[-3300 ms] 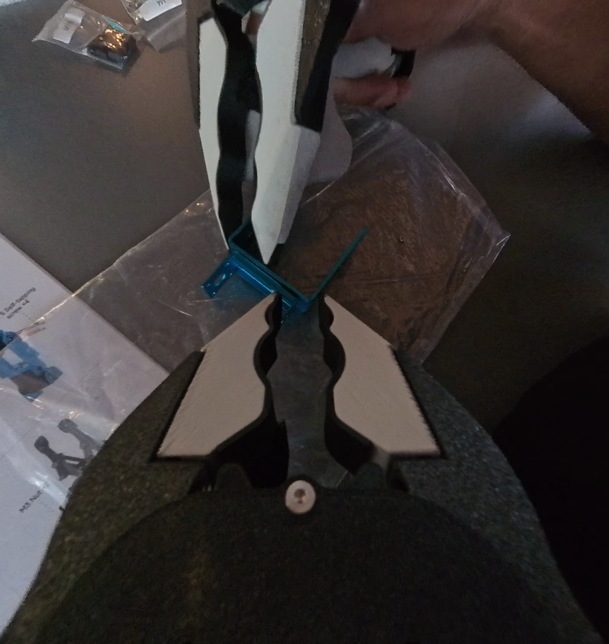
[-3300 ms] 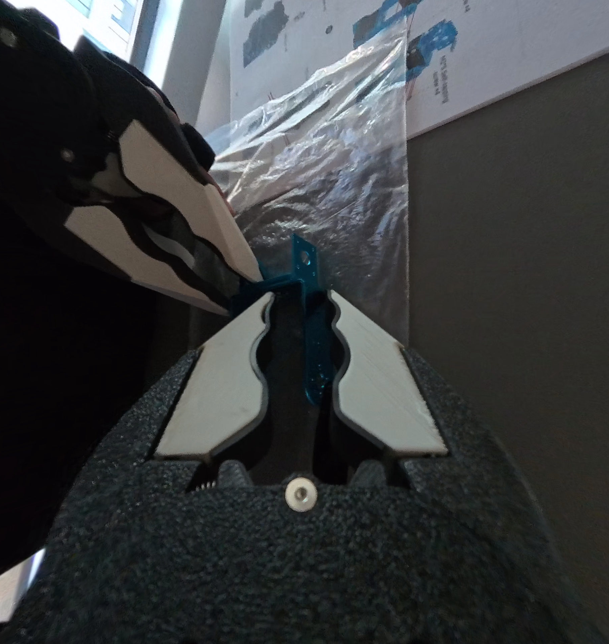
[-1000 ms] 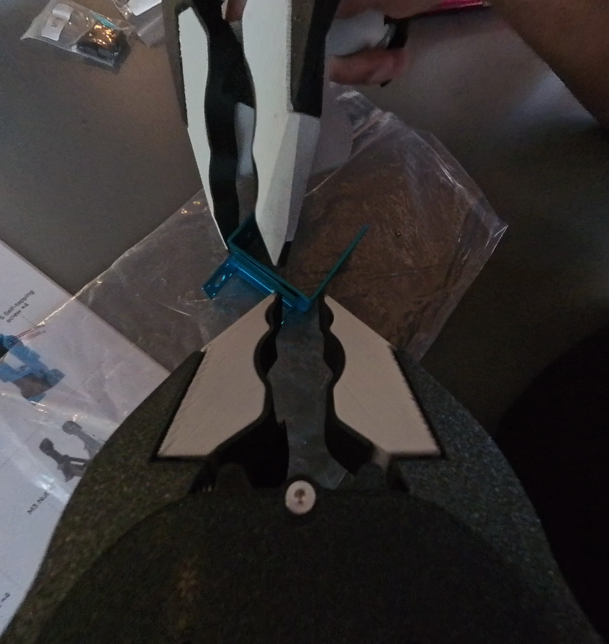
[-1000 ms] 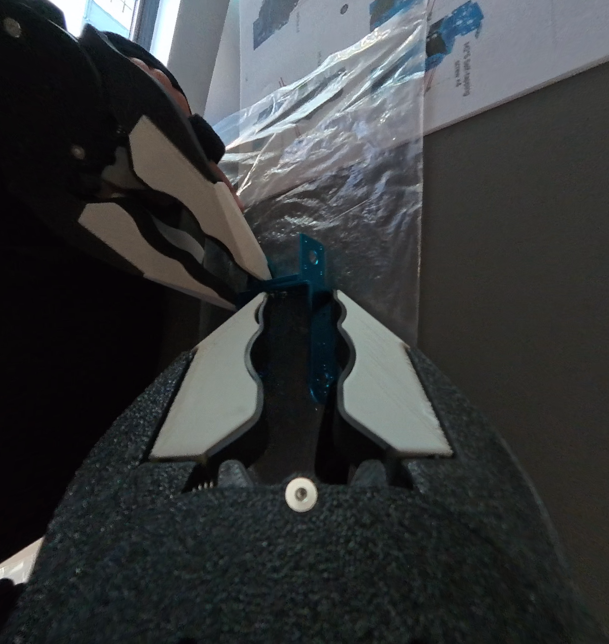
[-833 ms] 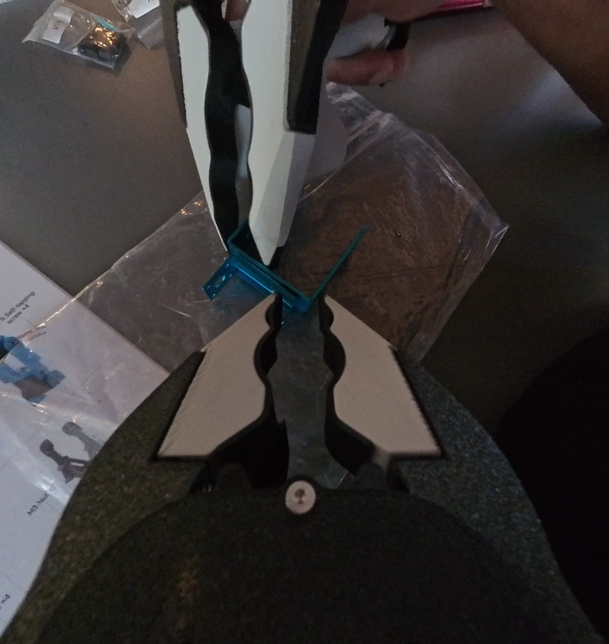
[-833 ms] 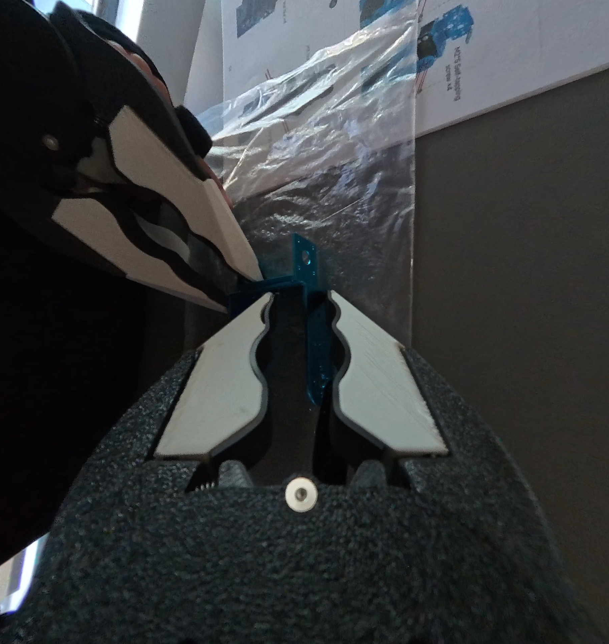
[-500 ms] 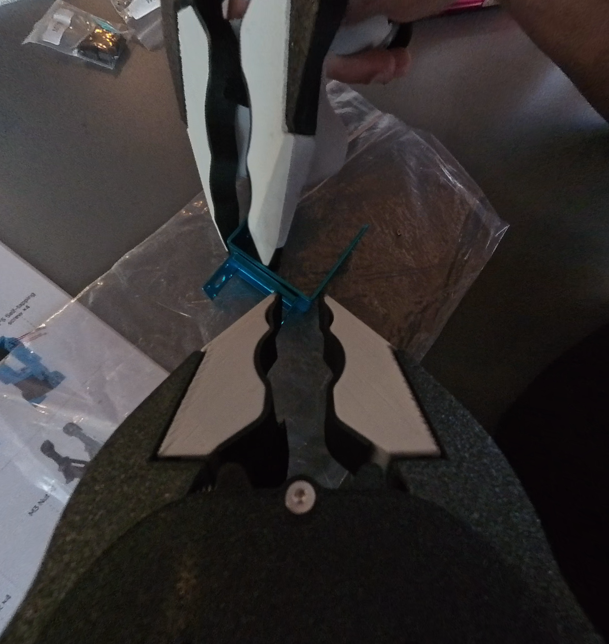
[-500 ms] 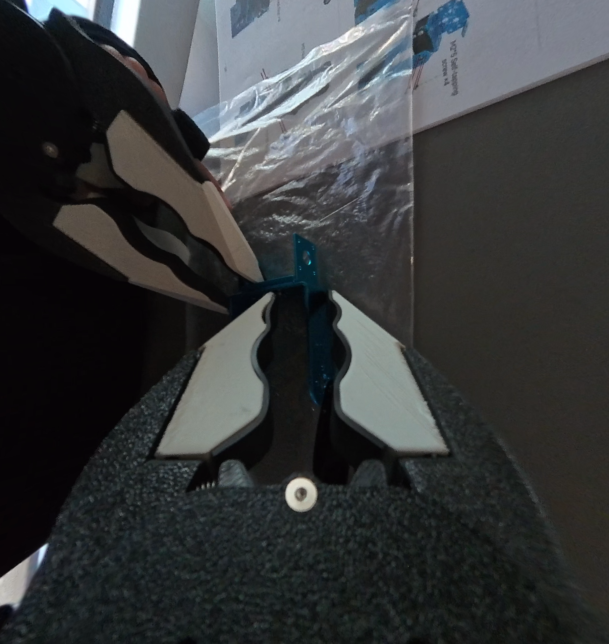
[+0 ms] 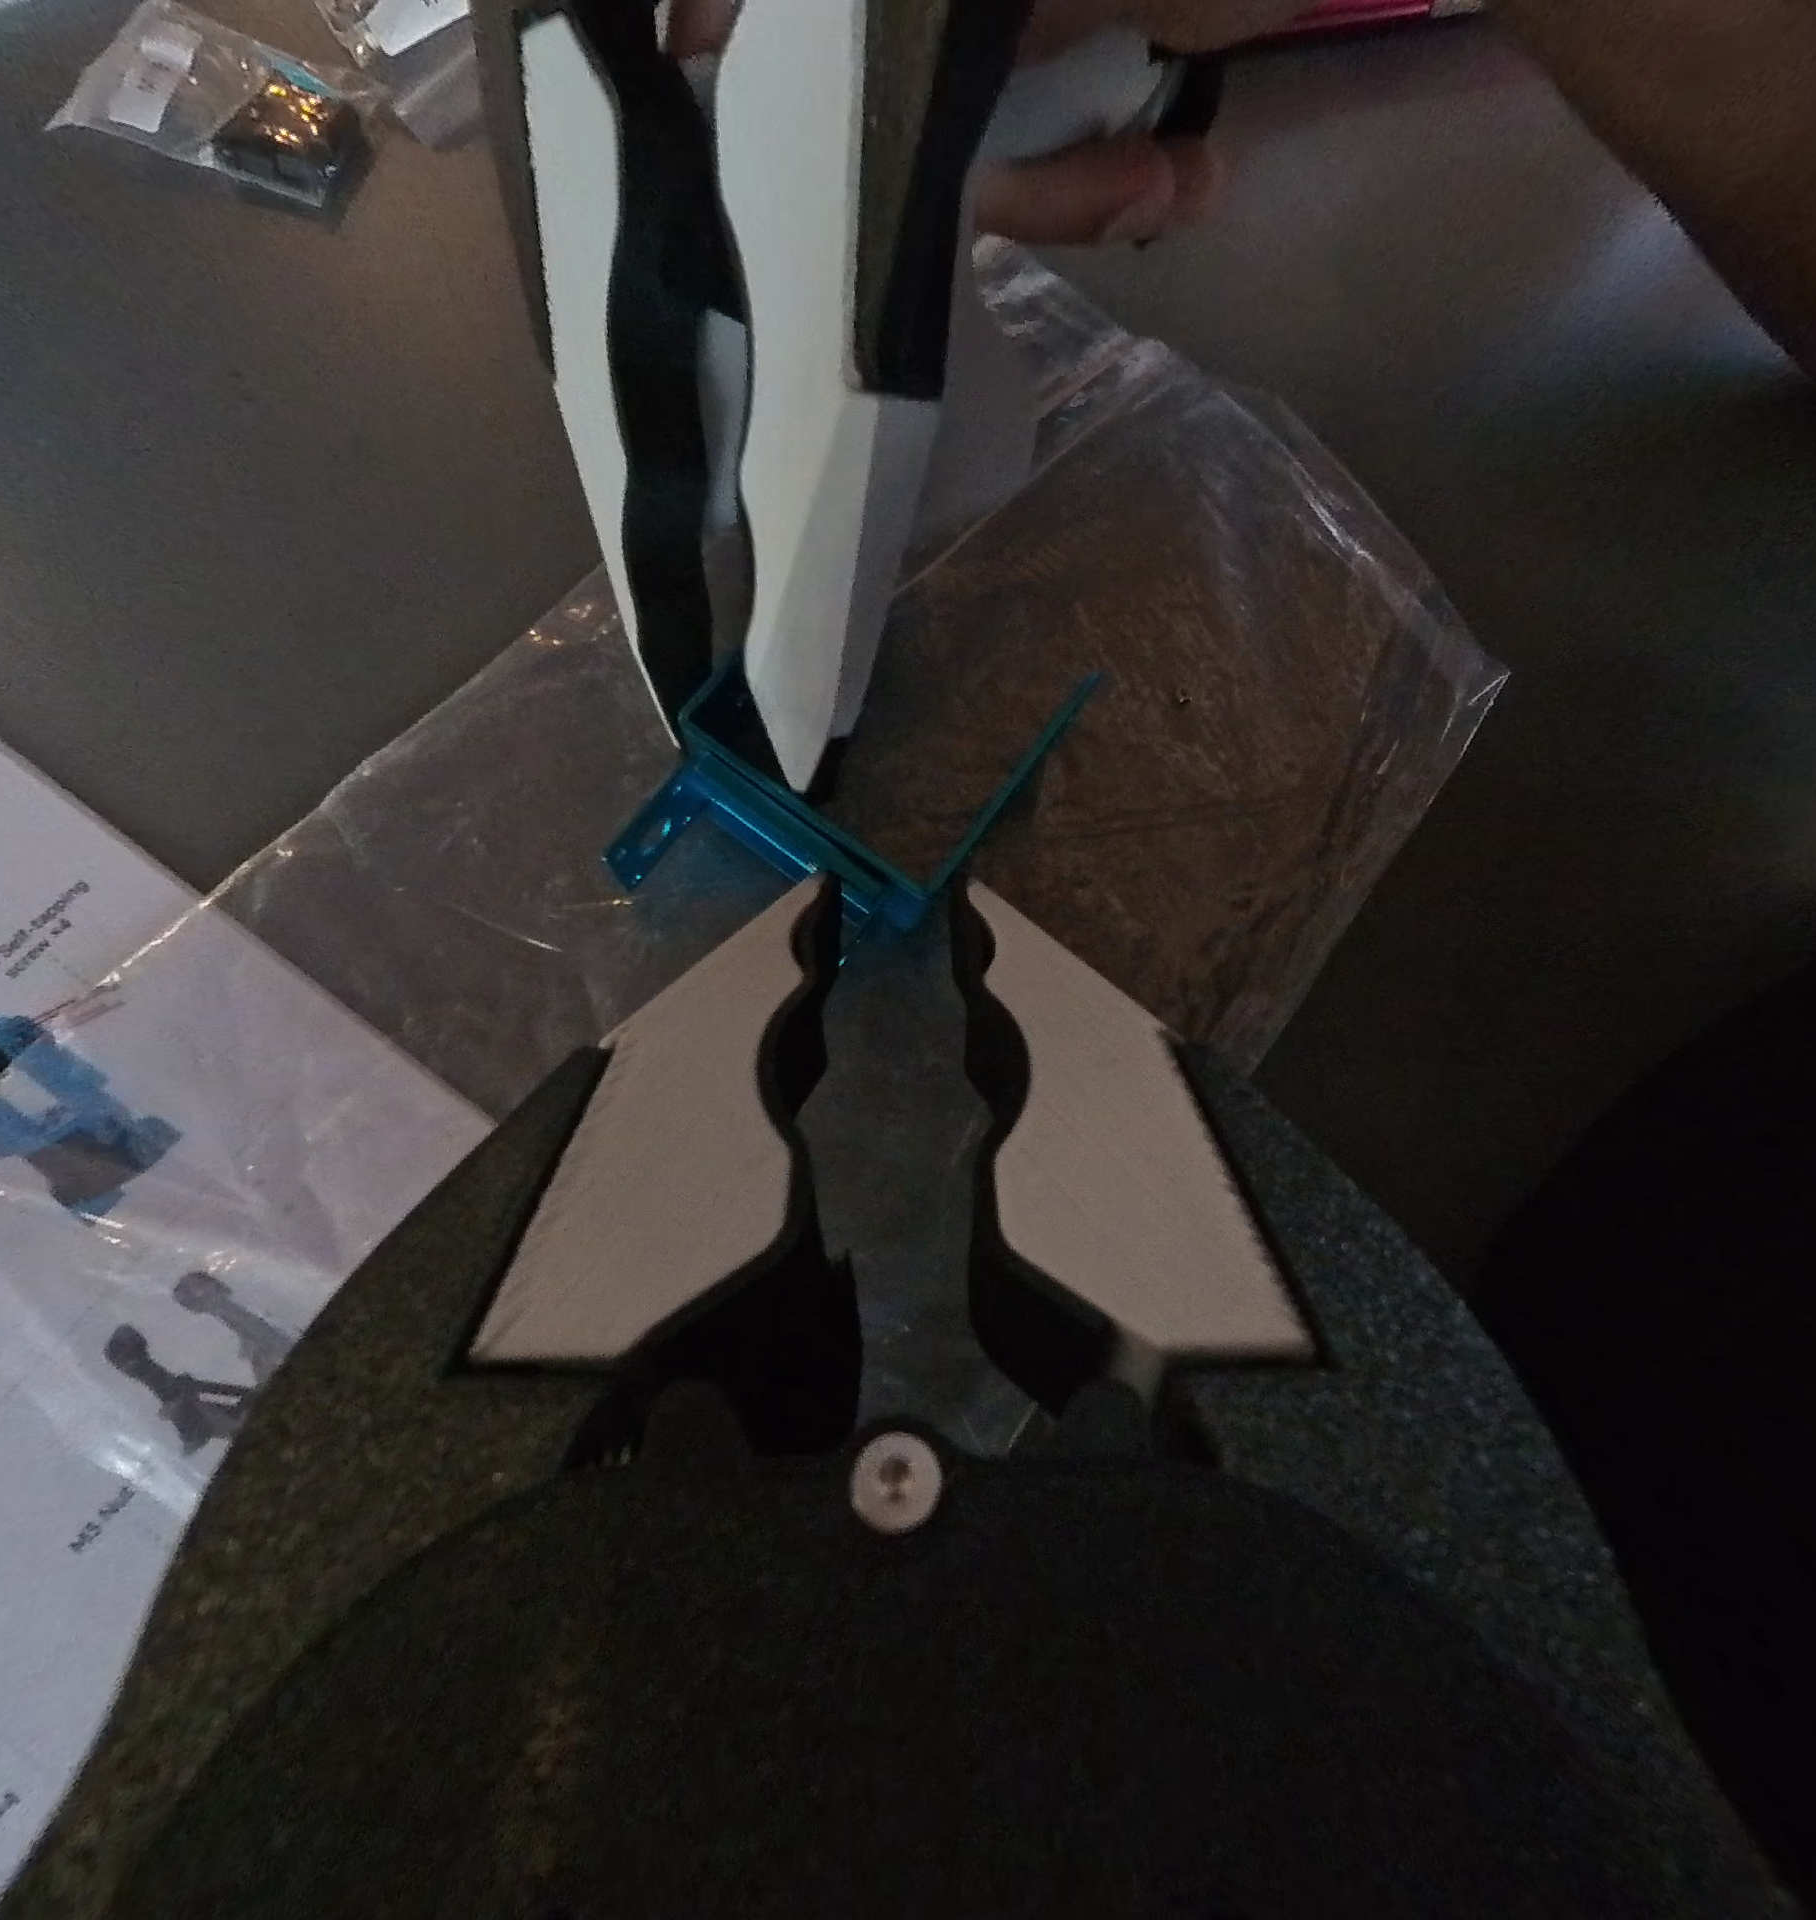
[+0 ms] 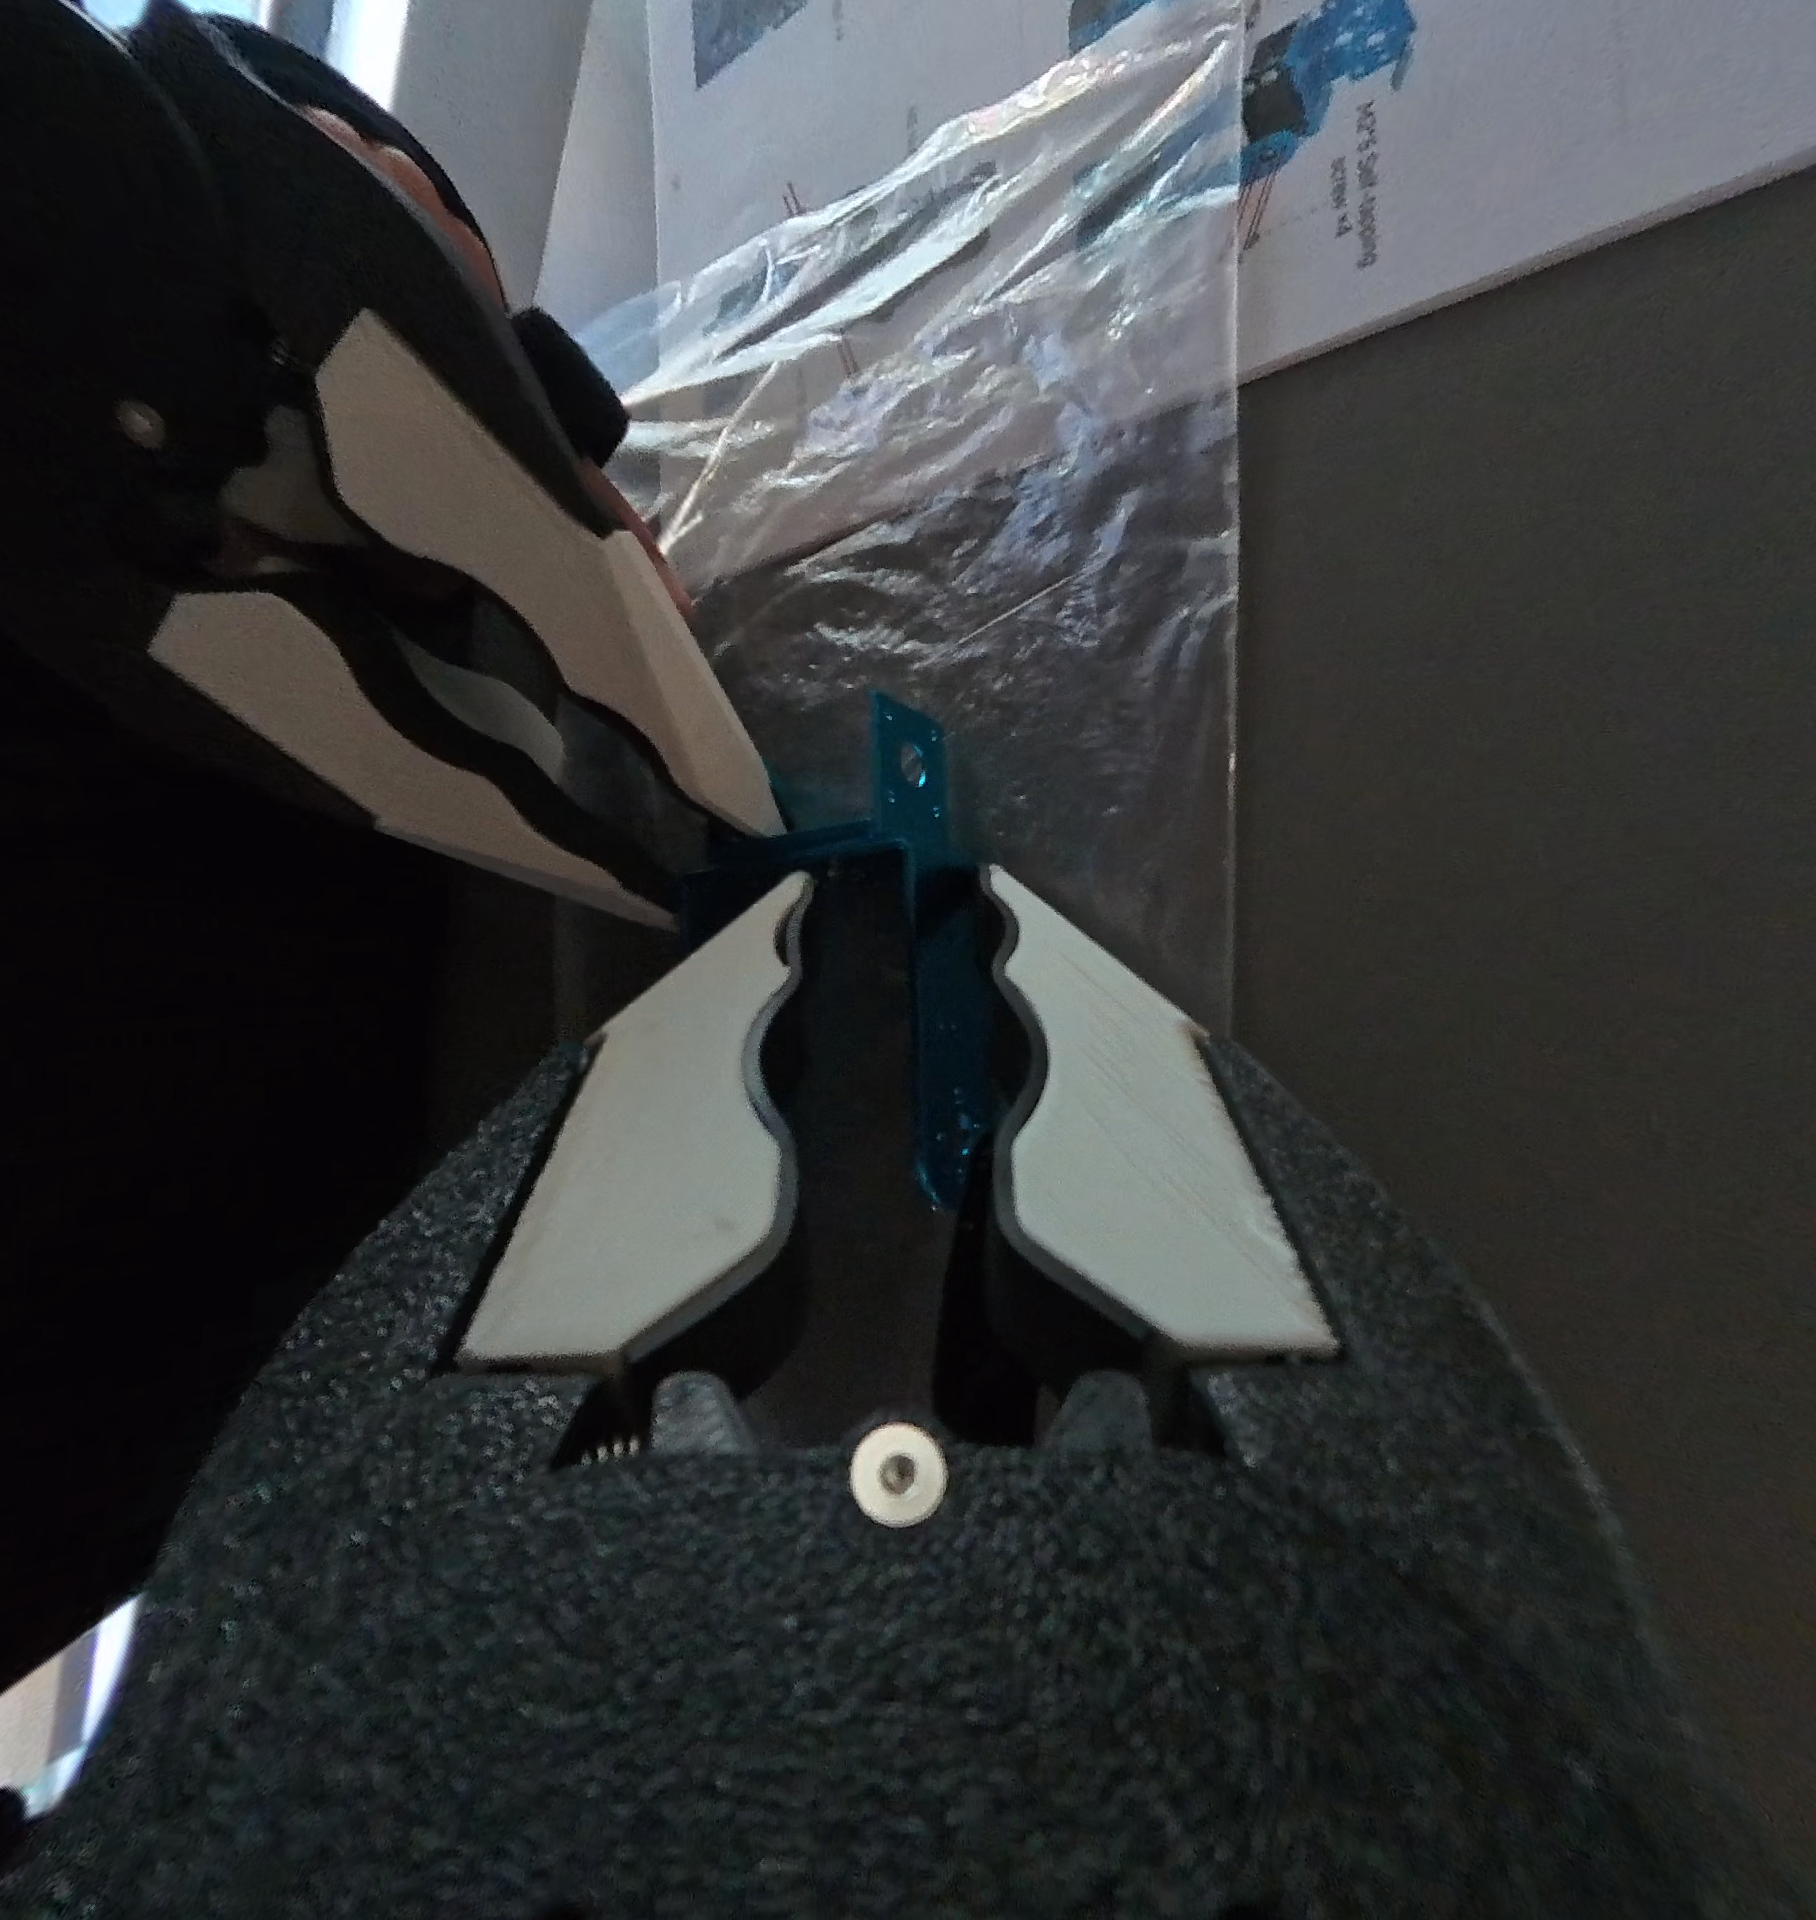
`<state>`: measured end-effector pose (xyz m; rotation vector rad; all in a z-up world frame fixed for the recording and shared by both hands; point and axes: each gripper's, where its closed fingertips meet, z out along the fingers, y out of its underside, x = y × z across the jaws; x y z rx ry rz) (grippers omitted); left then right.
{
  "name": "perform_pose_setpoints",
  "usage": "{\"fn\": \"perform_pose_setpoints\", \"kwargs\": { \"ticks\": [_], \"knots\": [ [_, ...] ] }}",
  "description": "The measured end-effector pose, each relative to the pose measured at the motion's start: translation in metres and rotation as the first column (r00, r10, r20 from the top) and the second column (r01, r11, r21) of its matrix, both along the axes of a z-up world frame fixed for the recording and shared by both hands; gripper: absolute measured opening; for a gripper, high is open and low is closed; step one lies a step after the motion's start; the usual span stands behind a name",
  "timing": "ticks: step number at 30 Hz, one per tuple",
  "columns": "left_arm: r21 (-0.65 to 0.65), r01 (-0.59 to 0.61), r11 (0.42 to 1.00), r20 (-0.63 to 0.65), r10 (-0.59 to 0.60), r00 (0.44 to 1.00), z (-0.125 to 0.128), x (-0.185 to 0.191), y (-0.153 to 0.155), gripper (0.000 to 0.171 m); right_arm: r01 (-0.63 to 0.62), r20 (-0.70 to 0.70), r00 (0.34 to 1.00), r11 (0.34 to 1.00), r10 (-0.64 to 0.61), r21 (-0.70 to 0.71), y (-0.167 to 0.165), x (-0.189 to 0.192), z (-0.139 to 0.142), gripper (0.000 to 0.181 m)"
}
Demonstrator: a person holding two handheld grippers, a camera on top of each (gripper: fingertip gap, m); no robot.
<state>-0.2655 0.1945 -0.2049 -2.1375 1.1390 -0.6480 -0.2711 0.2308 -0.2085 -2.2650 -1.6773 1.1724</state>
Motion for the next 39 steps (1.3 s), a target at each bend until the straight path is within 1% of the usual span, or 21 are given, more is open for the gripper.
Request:
{"fn": "perform_pose_setpoints", "kwargs": {
  "ticks": [7, 10, 11, 12, 15, 18, 19, 20, 21, 25, 31, 33, 35, 37, 38, 39],
  "knots": [
    [0.0, 0.0, 1.0, -0.001, 0.0, 1.0, 0.0, -0.0002, 0.0003, 0.019, -0.007, 0.025, 1.0, 0.999, 0.006, 0.046, 0.0002, -0.0005, -0.0012, 0.03],
    [0.0, -0.003, 1.0, 0.001, 0.003, 1.0, 0.0, -0.0006, 0.0006, 0.02, 0.023, -0.003, 1.0, 0.999, -0.023, -0.049, 0.0006, -0.0017, 0.0012, 0.028],
    [-0.001, -0.004, 1.0, 0.003, 0.004, 1.0, 0.0, -0.0008, 0.0005, 0.019, 0.037, -0.014, 0.999, 0.996, -0.038, -0.08, 0.0024, -0.0018, 0.0009, 0.024],
    [-0.004, -0.005, 1.0, 0.006, 0.005, 1.0, -0.0001, -0.0007, 0.0003, 0.02, 0.047, -0.014, 0.999, 0.995, -0.048, -0.084, 0.0048, -0.0008, -0.0018, 0.017],
    [0.0, -0.005, 1.0, 0.001, 0.005, 1.0, -0.0001, -0.0007, -0.0002, 0.019, 0.021, -0.035, 0.999, 0.997, -0.023, -0.075, 0.0014, -0.0013, 0.0006, 0.024],
    [-0.006, -0.003, 1.0, 0.005, 0.003, 1.0, -0.0001, -0.0005, -0.0009, 0.019, 0.023, -0.023, 0.999, 0.997, -0.025, -0.068, 0.0005, -0.0006, 0.0004, 0.025],
    [-0.006, -0.002, 1.0, 0.006, 0.002, 1.0, -0.0001, -0.0004, -0.001, 0.019, 0.018, -0.026, 0.999, 0.997, -0.02, -0.073, -0.0005, -0.0004, 0.0011, 0.027],
    [-0.005, -0.001, 1.0, 0.005, 0.001, 1.0, -0.0002, -0.0003, -0.001, 0.019, 0.008, -0.034, 0.999, 0.996, -0.011, -0.084, -0.0028, -0.0006, 0.0029, 0.036],
    [-0.003, -0.001, 1.0, 0.003, 0.001, 1.0, -0.0002, -0.0002, -0.0009, 0.019, 0.007, -0.03, 1.0, 0.997, -0.009, -0.077, -0.0029, -0.0005, 0.0027, 0.036],
    [-0.003, 0.001, 1.0, 0.002, -0.001, 1.0, -0.0001, -0.0001, -0.0008, 0.019, 0.007, -0.024, 1.0, 0.997, -0.008, -0.071, -0.0028, -0.0001, 0.0026, 0.036],
    [0.002, -0.002, 1.0, -0.001, 0.002, 1.0, -0.0001, -0.0006, 0.0, 0.019, -0.001, 0.006, 1.0, 1.0, 0.001, 0.019, 0.0003, -0.0017, -0.0006, 0.03],
    [0.003, -0.005, 1.0, -0.001, 0.005, 1.0, -0.0001, -0.0011, 0.0006, 0.019, 0.01, 0.003, 1.0, 1.0, -0.01, 0.002, 0.0009, -0.0022, -0.0002, 0.029],
    [0.002, -0.006, 1.0, 0.001, 0.006, 1.0, -0.0001, -0.0014, 0.0006, 0.019, 0.028, -0.018, 0.999, 0.997, -0.029, -0.066, 0.0012, -0.0024, 0.0012, 0.027],
    [0.001, -0.005, 1.0, 0.003, 0.005, 1.0, -0.0001, -0.001, -0.0002, 0.019, 0.037, -0.023, 0.999, 0.998, -0.038, -0.06, 0.0044, -0.0013, -0.0019, 0.017],
    [0.005, -0.005, 1.0, 0.001, 0.005, 1.0, -0.0002, -0.0011, -0.0004, 0.019, 0.024, -0.037, 0.999, 0.997, -0.026, -0.07, 0.0018, -0.0022, 0.0003, 0.023],
    [0.006, -0.005, 1.0, -0.001, 0.005, 1.0, -0.0001, -0.0012, -0.0005, 0.02, 0.016, -0.039, 0.999, 0.998, -0.019, -0.064, 0.0016, -0.0019, 0.0006, 0.024]
  ]
}}
